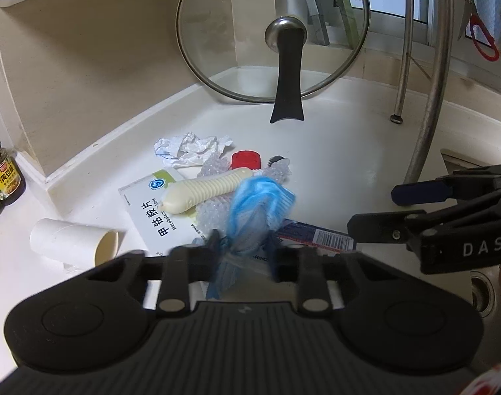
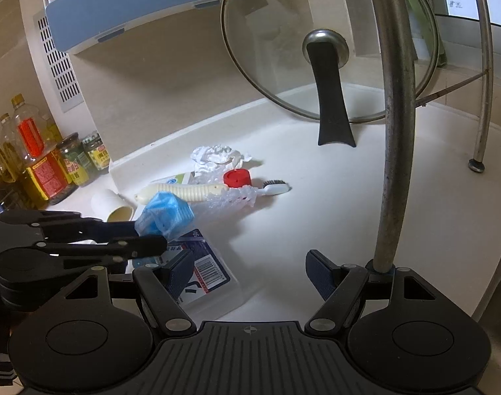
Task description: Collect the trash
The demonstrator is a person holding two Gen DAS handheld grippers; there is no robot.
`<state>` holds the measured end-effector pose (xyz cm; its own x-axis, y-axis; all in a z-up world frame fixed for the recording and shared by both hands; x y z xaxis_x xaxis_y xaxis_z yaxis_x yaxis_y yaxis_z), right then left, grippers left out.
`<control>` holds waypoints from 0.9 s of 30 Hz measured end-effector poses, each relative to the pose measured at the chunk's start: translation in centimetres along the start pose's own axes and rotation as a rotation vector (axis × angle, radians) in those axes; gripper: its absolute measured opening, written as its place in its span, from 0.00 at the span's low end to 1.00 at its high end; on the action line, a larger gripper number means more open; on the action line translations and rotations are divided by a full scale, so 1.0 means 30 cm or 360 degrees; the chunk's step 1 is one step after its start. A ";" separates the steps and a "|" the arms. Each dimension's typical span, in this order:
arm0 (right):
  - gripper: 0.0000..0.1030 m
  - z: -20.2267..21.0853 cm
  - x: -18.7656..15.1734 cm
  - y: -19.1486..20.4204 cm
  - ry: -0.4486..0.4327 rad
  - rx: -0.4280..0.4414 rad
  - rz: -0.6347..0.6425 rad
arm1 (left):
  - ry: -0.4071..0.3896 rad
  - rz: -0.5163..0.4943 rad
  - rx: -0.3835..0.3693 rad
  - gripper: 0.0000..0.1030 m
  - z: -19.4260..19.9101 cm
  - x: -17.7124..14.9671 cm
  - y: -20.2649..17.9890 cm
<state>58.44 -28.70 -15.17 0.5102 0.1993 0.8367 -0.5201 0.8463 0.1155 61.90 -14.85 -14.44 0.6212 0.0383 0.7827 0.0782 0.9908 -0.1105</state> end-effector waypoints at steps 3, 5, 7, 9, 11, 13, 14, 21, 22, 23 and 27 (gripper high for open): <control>0.72 -0.002 0.005 0.009 -0.0003 0.0027 0.0008 | -0.0028 -0.0022 0.0001 0.15 0.013 0.007 0.002; 0.72 -0.009 0.011 0.021 -0.0001 0.0050 0.0029 | -0.0046 -0.0007 -0.0003 0.15 0.035 0.014 0.010; 0.73 -0.020 0.013 0.041 0.0011 0.0082 0.0065 | -0.0061 0.0034 -0.0013 0.14 0.066 0.021 0.022; 0.73 -0.034 0.012 0.064 0.0026 0.0110 0.0107 | -0.0057 0.0074 -0.0006 0.14 0.097 0.024 0.038; 0.73 -0.054 0.007 0.092 0.0055 0.0137 0.0167 | -0.0045 0.0110 0.0011 0.14 0.127 0.019 0.056; 0.73 -0.071 0.001 0.120 0.0072 0.0155 0.0237 | -0.0044 0.0146 0.0041 0.14 0.160 0.007 0.078; 0.73 -0.079 0.000 0.132 0.0079 0.0159 0.0267 | -0.0041 0.0170 0.0061 0.14 0.176 0.000 0.093; 0.72 -0.145 -0.021 0.176 0.0136 0.0169 0.0451 | -0.0037 0.0354 0.0235 0.14 0.275 -0.048 0.241; 0.72 -0.150 -0.025 0.180 0.0141 0.0171 0.0476 | -0.0037 0.0382 0.0256 0.14 0.288 -0.056 0.261; 0.72 -0.153 -0.028 0.180 0.0141 0.0160 0.0491 | -0.0037 0.0410 0.0276 0.14 0.301 -0.063 0.281; 0.62 -0.149 -0.030 0.177 0.0118 0.0156 0.0507 | -0.0038 0.0486 0.0352 0.14 0.351 -0.096 0.344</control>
<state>58.28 -22.17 -17.70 0.3578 0.4847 0.7982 -0.7231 0.6846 -0.0916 52.71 -3.35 -11.37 0.5712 0.3368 0.7486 -0.2798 0.9372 -0.2081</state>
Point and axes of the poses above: each gripper's, at about its wrist camera, not at the fingertips, and z roughly against the way its jaws point, y to its left, x to its top, the point moved 9 cm from there along -z, roughly the way its jaws point, and after that the axes turned 14 degrees about z, right-handed, at the moved point
